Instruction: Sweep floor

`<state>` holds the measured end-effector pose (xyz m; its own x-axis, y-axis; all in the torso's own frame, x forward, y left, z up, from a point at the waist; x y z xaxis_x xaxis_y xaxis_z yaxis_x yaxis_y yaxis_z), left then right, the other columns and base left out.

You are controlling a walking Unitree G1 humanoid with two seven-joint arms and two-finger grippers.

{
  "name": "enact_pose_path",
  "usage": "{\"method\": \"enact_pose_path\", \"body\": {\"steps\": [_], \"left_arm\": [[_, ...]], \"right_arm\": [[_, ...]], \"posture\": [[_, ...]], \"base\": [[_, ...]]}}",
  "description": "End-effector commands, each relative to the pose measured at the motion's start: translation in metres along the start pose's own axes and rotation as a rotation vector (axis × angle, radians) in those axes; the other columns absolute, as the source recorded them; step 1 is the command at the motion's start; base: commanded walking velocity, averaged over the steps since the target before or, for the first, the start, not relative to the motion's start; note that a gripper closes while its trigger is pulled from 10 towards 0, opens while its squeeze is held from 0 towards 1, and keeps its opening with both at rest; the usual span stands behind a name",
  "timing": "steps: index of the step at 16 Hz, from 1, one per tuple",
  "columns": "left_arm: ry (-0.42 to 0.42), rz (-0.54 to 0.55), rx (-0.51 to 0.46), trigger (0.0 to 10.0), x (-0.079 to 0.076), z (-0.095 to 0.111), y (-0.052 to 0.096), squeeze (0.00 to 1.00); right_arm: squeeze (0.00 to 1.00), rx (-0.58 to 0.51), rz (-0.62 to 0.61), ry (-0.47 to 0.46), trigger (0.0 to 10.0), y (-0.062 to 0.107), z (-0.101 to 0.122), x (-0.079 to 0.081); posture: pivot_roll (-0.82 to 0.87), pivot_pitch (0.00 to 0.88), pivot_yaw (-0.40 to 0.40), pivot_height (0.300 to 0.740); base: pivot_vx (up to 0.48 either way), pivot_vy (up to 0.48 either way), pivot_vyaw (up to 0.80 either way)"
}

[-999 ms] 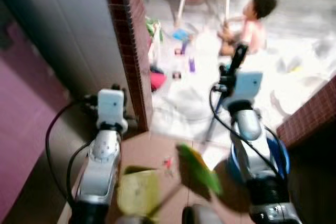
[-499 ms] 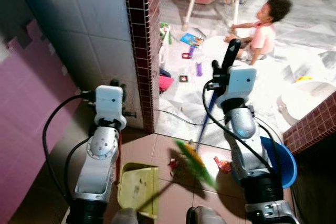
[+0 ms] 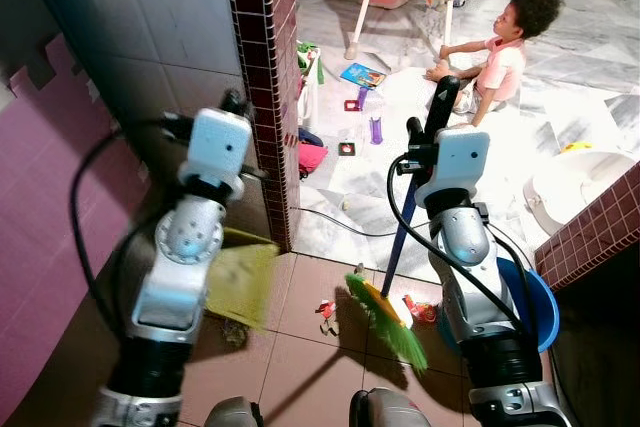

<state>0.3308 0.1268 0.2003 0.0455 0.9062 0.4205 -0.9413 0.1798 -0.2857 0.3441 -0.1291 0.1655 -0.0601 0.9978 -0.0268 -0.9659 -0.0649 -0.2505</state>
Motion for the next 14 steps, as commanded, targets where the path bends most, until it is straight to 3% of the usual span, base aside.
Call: {"method": "enact_pose_path", "body": {"steps": [1,3,7,10,14], "left_arm": [[-0.076,0.005,-0.045,10.0,0.010,0.010,-0.005,0.00],[-0.127,-0.009,0.018,10.0,0.014,-0.007,-0.003,0.00],[-0.224,-0.077,0.031,10.0,0.007,-0.019,0.001,0.00],[-0.304,-0.173,0.041,10.0,-0.009,-0.033,0.005,0.00],[-0.304,-0.234,0.054,10.0,-0.027,-0.045,0.007,0.00]], "right_arm": [[0.00,-0.054,0.006,0.006,10.0,-0.004,0.011,0.000],[0.00,-0.053,0.008,0.004,10.0,-0.004,0.011,0.001],[0.00,-0.048,0.004,0.003,10.0,-0.003,0.009,-0.001],[0.00,-0.051,0.002,-0.001,10.0,-0.003,0.011,0.000],[0.00,-0.063,0.008,-0.005,10.0,-0.006,0.015,0.002]], "posture": [[-0.06,0.052,0.011,0.740],[-0.06,0.051,0.010,0.740],[-0.07,0.060,0.013,0.740],[-0.08,0.071,0.023,0.740],[-0.08,0.082,0.030,0.740]], "base": [[0.000,0.000,0.00],[0.000,0.000,0.00],[0.000,0.000,0.00],[0.000,0.000,0.00],[0.000,0.000,0.00]]}}
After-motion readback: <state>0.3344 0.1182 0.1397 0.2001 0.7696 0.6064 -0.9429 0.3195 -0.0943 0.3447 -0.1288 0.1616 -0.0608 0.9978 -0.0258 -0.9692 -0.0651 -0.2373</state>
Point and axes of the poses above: a point about 5 cm out from each wrist's last joint towards the gripper, its own y axis pointing back from the gripper into the wrist, its own z axis along the axis of the wrist's last joint, x = y × z, the point moved 3 cm from there along -y, pointing out of the wrist towards the gripper, and after that the axes turned 4 degrees about -y, right-handed, at the moved point
